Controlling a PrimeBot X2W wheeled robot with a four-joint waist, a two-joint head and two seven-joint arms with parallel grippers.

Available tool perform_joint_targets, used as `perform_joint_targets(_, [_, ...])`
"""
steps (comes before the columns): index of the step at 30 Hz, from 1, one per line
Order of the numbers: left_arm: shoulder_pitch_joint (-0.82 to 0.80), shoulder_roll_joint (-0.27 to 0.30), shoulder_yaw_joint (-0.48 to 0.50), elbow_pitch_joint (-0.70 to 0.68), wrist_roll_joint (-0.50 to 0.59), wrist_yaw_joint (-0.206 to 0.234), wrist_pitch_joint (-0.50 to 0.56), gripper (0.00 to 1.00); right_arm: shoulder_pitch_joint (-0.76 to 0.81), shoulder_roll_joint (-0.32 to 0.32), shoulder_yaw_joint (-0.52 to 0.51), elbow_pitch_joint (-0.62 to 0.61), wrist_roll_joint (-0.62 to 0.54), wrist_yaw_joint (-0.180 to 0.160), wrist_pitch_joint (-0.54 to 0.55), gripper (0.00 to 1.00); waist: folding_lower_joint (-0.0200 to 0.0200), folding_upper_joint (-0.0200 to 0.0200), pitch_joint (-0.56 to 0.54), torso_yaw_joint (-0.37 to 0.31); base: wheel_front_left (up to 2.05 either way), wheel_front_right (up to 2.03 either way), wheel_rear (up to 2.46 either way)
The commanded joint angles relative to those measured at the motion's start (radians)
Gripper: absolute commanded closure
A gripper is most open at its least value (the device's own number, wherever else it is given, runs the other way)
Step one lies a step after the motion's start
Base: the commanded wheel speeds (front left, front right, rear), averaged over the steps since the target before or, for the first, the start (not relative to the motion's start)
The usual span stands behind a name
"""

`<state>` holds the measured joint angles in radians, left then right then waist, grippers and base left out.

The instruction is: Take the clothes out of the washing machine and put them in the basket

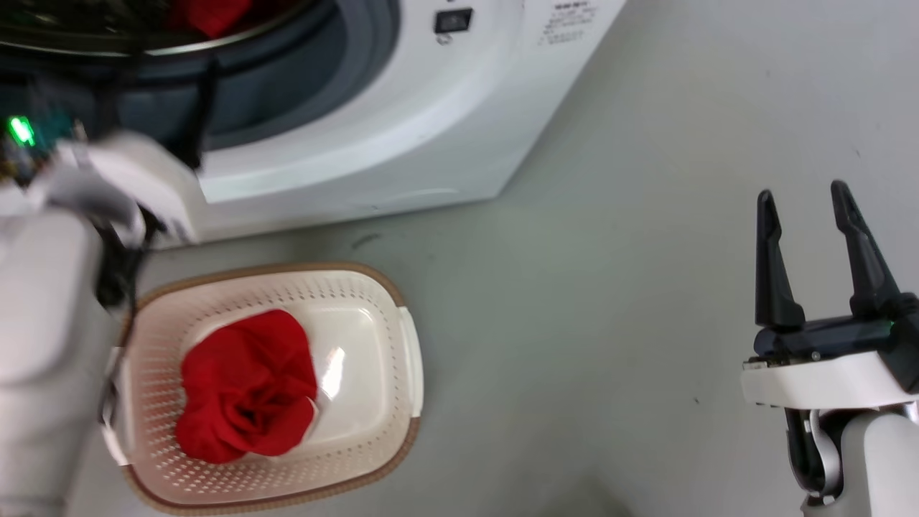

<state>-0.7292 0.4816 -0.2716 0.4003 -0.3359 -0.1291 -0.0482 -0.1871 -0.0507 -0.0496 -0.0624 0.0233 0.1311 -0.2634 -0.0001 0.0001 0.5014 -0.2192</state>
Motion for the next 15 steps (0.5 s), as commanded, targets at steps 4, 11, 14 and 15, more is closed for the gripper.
perform_joint_targets(4, [-0.222,0.099,-0.086,0.05,-0.048,-0.001,0.132,0.0,-0.037,0.001,0.022,-0.016,0.027,-0.001,-0.002,0.0,0.0001,-0.0001,0.131,-0.091,0.0,0.0,0.0])
perform_joint_targets(11, [-0.483,0.201,-0.214,0.12,-0.15,-0.001,0.337,0.0,-0.059,0.001,0.056,-0.046,0.09,-0.001,-0.002,0.0,0.0001,-0.0001,0.233,-0.157,0.0,0.0,0.0])
perform_joint_targets(14, [-0.602,0.25,-0.275,0.152,-0.203,-0.001,0.449,0.0,-0.063,0.001,0.087,-0.054,0.116,-0.001,-0.002,0.0,0.0001,-0.0001,0.269,-0.192,0.0,0.0,0.0])
perform_joint_targets(15, [-0.633,0.261,-0.294,0.165,-0.219,-0.001,0.482,0.0,-0.063,0.001,0.095,-0.056,0.122,-0.001,-0.002,0.0,0.0001,-0.0001,0.279,-0.203,0.0,0.0,0.0])
